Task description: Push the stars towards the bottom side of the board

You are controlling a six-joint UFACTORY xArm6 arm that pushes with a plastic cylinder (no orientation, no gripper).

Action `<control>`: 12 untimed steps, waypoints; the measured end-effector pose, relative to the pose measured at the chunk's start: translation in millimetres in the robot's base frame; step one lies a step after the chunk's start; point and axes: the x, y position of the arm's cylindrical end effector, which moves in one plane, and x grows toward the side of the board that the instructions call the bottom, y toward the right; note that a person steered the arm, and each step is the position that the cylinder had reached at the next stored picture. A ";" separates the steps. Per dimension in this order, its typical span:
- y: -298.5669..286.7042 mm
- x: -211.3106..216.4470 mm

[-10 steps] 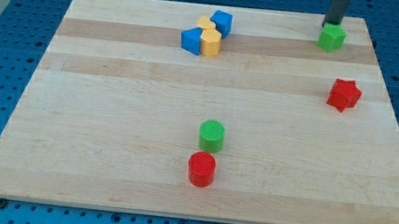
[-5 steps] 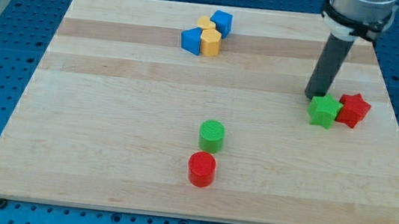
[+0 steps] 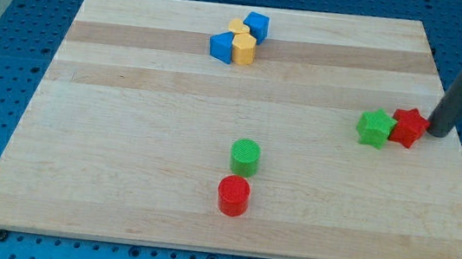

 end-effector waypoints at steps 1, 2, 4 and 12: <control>-16.8 -2.4; -36.5 3.5; -73.3 6.5; -197.4 48.8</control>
